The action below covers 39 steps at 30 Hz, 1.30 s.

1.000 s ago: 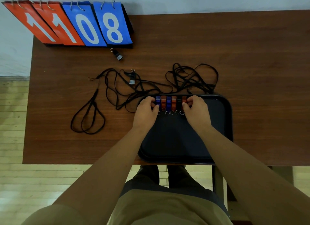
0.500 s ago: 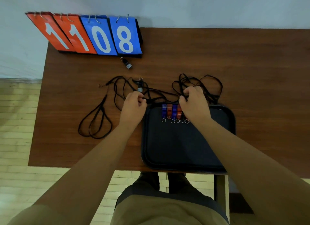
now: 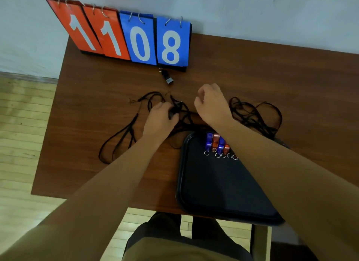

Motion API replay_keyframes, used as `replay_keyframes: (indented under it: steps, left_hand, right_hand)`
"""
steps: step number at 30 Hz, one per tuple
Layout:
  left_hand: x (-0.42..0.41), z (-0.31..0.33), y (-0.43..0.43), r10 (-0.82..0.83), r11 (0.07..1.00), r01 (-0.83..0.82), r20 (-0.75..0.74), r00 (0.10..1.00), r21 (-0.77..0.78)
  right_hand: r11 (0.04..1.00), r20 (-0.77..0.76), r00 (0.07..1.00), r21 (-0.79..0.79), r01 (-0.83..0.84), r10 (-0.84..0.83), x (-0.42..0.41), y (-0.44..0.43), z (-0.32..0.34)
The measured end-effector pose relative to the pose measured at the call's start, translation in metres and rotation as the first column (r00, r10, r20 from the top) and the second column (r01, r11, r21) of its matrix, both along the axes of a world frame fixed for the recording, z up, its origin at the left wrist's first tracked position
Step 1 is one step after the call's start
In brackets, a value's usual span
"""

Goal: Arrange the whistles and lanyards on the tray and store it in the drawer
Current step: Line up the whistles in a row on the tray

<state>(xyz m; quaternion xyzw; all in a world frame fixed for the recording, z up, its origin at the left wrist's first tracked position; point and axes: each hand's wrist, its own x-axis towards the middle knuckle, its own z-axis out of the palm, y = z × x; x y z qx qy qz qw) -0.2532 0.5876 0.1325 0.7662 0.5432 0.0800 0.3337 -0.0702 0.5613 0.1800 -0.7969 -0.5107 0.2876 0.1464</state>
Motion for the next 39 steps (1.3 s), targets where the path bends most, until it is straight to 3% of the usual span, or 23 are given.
replay_keyframes:
  steps: [3, 6, 13, 16, 18, 20, 22, 25, 32, 36, 39]
  left_hand:
    - [-0.029, 0.013, -0.002, 0.084, 0.989, -0.079, 0.033, 0.996, -0.125]
    - [-0.056, 0.022, -0.007, 0.141, 0.981, -0.129, 0.076, 0.987, -0.144]
    - [-0.088, 0.028, -0.01, 0.302, 0.917, -0.246, 0.143, 0.943, -0.315]
    - [-0.097, 0.03, -0.01, 0.383, 0.88, -0.299, 0.181, 0.906, -0.368]
    - [-0.1, 0.031, -0.01, 0.406, 0.874, -0.298, 0.239, 0.882, -0.383]
    - [-0.099, 0.033, -0.011, 0.406, 0.875, -0.277, 0.288, 0.867, -0.397]
    - [-0.093, 0.038, -0.012, 0.405, 0.868, -0.241, 0.339, 0.849, -0.434]
    - [-0.076, 0.047, -0.014, 0.443, 0.833, -0.217, 0.379, 0.812, -0.508]
    - [-0.018, 0.072, -0.036, 0.374, 0.846, -0.095, 0.458, 0.806, -0.524]
    - [0.012, 0.078, -0.064, 0.315, 0.845, -0.046, 0.427, 0.848, -0.533]
    - [0.026, 0.073, -0.083, 0.269, 0.831, -0.022, 0.368, 0.89, -0.557]
  right_hand:
    - [0.999, 0.002, 0.999, -0.011, -0.04, 0.04, -0.019, 0.037, -0.005]
    - [0.997, 0.024, 0.997, 0.023, -0.073, 0.073, -0.041, 0.068, -0.017]
    - [0.996, 0.25, 0.964, -0.046, -0.077, 0.086, -0.064, 0.102, -0.039]
    - [0.995, 0.266, 0.959, -0.033, -0.09, 0.096, -0.063, 0.098, -0.04]
    - [0.998, 0.178, 0.982, 0.025, -0.065, 0.06, -0.061, 0.089, -0.033]
    - [0.996, -0.016, 1.0, 0.085, 0.02, -0.018, -0.056, 0.073, -0.018]
    - [0.989, -0.207, 0.974, 0.093, 0.116, -0.095, -0.048, 0.049, 0.002]
    - [0.959, -0.356, 0.911, 0.108, 0.26, -0.207, -0.031, 0.001, 0.025]
    - [0.781, -0.383, 0.724, 0.009, 0.624, -0.574, 0.027, -0.105, 0.044]
    - [0.72, -0.455, 0.629, -0.038, 0.693, -0.63, 0.051, -0.153, 0.048]
    - [0.72, -0.485, 0.617, -0.038, 0.693, -0.62, 0.064, -0.18, 0.053]
